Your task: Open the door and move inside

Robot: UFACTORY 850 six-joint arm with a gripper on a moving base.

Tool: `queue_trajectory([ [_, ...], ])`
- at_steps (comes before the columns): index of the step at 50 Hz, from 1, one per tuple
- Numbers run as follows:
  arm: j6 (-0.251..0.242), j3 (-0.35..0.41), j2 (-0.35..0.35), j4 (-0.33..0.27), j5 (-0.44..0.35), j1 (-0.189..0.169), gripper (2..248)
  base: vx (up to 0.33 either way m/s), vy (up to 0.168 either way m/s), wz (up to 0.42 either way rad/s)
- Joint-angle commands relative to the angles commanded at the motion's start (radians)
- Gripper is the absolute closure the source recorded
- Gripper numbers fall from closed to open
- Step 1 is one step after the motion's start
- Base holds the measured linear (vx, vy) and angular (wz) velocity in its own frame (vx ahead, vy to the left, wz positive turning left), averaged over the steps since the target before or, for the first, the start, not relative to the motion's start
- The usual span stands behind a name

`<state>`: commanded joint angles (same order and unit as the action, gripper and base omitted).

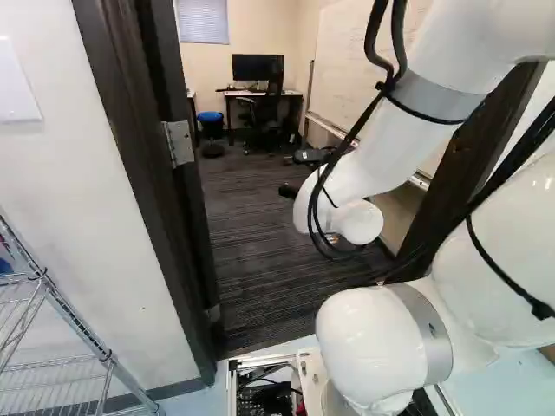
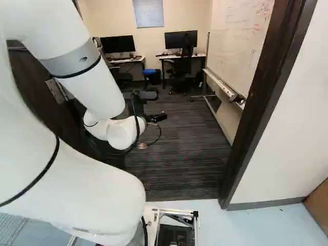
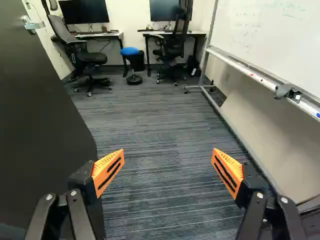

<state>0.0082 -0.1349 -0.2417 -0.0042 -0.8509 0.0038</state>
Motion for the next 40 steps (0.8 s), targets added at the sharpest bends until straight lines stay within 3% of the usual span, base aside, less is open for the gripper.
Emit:
queue_trajectory([
  [40, -0.008, 0.048, -0.038, 0.004, -0.022, -0.004, 3, 0.005, 0.001, 0.001],
])
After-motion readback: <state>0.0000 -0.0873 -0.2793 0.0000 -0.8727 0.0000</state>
